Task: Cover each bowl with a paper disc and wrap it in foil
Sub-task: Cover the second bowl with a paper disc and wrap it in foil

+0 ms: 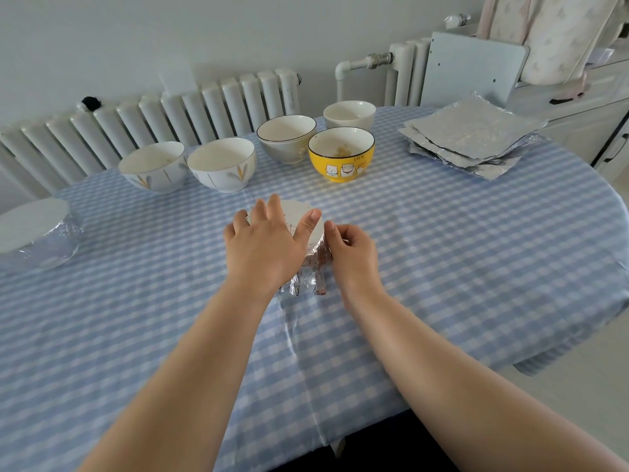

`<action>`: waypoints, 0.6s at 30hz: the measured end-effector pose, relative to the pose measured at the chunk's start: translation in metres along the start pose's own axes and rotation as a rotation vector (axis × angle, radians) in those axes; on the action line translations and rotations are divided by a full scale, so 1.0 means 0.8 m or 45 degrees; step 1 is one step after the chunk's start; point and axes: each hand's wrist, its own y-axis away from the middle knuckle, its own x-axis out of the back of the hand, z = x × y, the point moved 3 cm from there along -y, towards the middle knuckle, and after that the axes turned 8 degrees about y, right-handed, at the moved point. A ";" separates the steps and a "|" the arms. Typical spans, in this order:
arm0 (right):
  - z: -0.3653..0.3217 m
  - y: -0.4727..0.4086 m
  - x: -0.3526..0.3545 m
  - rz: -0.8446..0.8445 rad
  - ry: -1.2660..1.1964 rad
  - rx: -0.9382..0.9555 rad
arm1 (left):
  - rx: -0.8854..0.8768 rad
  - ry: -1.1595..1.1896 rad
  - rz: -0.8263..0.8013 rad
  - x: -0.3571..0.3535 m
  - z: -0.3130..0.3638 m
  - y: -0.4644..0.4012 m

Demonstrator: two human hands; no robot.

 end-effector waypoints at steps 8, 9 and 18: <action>0.003 -0.001 -0.008 0.024 -0.113 -0.109 | -0.006 -0.001 -0.030 0.001 0.000 0.000; 0.003 0.000 -0.008 0.027 -0.133 -0.132 | -0.003 0.000 -0.030 0.001 0.000 -0.001; 0.003 -0.017 -0.006 -0.144 -0.005 -0.278 | -0.002 -0.013 -0.026 -0.002 -0.002 -0.003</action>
